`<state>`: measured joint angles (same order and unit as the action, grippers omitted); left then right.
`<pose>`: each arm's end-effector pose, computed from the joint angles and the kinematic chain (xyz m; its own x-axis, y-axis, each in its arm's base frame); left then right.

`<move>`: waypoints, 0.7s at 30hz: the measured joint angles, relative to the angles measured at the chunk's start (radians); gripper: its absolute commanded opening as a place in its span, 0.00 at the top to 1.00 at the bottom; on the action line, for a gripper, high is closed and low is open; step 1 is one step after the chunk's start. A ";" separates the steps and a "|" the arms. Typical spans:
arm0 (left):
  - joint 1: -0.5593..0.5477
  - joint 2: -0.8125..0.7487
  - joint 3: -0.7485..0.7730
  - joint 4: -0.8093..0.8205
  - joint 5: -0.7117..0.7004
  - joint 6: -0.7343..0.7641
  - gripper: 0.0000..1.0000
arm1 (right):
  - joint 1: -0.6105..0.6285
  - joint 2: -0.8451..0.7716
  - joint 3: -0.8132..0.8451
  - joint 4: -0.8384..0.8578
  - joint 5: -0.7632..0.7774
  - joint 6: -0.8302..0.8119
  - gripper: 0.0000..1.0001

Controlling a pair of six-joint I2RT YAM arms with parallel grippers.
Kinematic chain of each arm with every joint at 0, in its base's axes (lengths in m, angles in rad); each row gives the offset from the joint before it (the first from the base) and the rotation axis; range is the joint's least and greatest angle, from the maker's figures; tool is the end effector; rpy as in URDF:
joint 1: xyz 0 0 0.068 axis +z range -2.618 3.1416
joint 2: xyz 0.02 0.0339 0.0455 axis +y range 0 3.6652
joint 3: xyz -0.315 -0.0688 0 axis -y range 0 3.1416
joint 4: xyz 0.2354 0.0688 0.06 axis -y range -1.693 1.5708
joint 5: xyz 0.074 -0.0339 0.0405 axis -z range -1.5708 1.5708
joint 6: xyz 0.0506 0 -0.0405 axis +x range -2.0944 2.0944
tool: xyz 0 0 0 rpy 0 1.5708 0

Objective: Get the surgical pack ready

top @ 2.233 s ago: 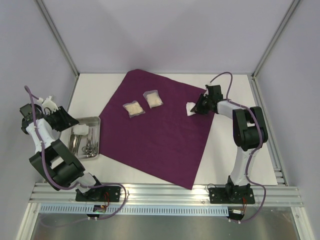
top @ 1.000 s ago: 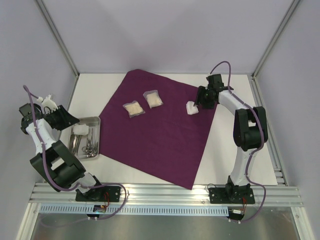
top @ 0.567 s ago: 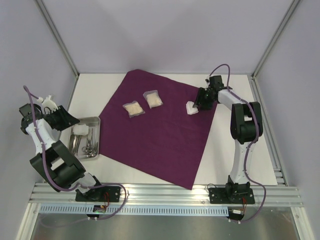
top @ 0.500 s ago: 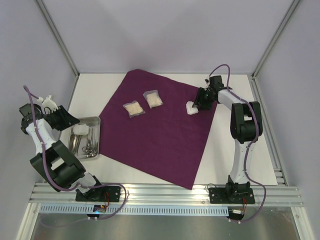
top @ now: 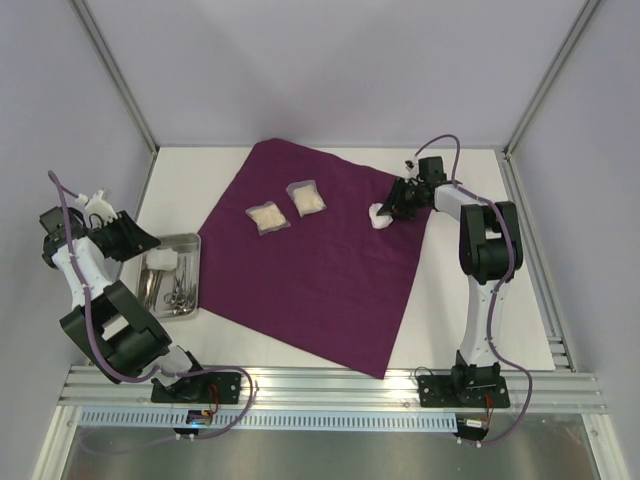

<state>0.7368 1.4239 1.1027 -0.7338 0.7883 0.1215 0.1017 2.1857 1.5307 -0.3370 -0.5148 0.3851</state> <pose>0.2243 0.1550 0.3123 -0.6655 -0.4884 -0.5644 -0.1350 0.8225 -0.5526 0.4845 0.0745 0.1762 -0.9057 0.2362 -0.3521 -0.0174 0.8091 0.5875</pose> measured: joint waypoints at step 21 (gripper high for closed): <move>-0.064 -0.001 0.035 -0.066 0.024 0.029 0.64 | 0.003 -0.136 -0.097 -0.015 0.020 0.014 0.99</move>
<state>0.6724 1.4227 1.1374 -0.8001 0.8124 0.1501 0.1043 2.0499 1.4342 -0.3519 -0.4950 0.3988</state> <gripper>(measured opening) 0.357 0.151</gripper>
